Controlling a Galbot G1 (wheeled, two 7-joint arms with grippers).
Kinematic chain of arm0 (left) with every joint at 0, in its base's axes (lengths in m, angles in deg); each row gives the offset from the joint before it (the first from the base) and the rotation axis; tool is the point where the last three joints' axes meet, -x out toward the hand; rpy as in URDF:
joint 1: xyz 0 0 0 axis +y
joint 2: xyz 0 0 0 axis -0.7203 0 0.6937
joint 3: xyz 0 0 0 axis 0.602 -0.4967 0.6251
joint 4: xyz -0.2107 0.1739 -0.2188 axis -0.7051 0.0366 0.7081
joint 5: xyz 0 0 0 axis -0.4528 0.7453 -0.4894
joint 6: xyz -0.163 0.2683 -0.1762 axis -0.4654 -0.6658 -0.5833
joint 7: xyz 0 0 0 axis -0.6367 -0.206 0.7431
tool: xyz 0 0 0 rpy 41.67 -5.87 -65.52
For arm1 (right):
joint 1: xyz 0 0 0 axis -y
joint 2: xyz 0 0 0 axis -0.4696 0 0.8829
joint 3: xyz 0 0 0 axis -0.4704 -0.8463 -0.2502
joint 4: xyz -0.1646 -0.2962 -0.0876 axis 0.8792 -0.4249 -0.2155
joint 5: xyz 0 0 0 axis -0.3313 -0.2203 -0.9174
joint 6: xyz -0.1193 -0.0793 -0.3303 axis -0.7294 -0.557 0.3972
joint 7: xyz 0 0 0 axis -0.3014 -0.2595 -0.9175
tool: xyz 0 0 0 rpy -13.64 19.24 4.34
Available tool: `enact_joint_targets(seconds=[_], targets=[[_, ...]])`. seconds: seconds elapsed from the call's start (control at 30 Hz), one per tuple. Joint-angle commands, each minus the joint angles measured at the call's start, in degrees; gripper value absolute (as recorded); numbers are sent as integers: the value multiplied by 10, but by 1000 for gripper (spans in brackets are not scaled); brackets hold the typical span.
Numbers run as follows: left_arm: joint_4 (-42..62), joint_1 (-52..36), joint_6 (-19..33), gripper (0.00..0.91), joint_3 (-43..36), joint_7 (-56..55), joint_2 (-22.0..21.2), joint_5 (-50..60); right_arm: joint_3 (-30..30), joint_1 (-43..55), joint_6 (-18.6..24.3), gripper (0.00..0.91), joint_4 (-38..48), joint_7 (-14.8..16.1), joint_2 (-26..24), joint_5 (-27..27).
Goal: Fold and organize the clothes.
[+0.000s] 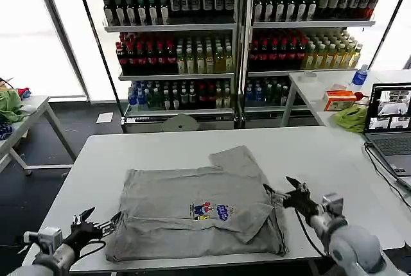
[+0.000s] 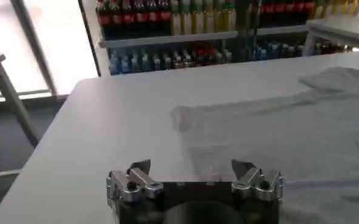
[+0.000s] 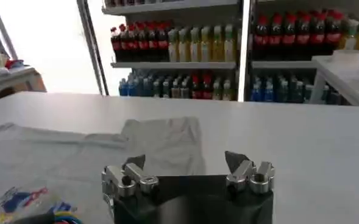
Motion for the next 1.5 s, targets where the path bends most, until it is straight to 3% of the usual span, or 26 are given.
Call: enact_joint_targets(seconds=[0.03,0.33,0.67,0.93,0.97,1.03,1.07,1.1,1.13,1.17,1.2,1.23,1.27,1.3,1.33,1.5], targets=[[136,-171,1,907,-90,5,52,-41,-116,227,-35,907,186,27,43,-1],[246,-283,2,907,-168,8,62,-61,-169,296,-28,907,292,35,103,-12],[322,-369,4,907,-235,12,50,-64,-184,327,-14,907,406,31,154,-41],[353,-392,8,907,-258,14,33,-64,-189,319,-19,907,403,31,162,-40],[359,-398,9,907,-261,14,29,-65,-191,320,-19,877,403,29,162,-40],[362,-402,7,907,-265,14,27,-67,-192,319,-20,645,403,30,162,-40],[361,-402,5,907,-266,13,26,-71,-193,318,-20,373,402,30,162,-40],[360,-401,2,907,-267,12,26,-75,-193,318,-20,222,401,30,162,-40],[358,-399,1,867,-267,13,27,-77,-193,318,-20,121,402,30,162,-40],[356,-396,1,665,-269,14,28,-76,-193,317,-20,0,405,29,163,-41],[354,-394,1,403,-270,15,28,-76,-193,316,-20,0,406,28,165,-41],[353,-391,1,292,-270,17,28,-76,-194,316,-20,0,408,27,166,-41],[351,-388,0,292,-271,16,28,-76,-194,315,-20,0,409,26,169,-42],[350,-386,0,81,-272,16,27,-76,-194,315,-21,0,409,26,170,-42],[350,-383,-1,20,-272,17,27,-76,-193,314,-21,0,409,27,171,-41],[331,-369,-18,10,-269,16,28,-94,-192,312,-21,0,405,28,173,-38]])
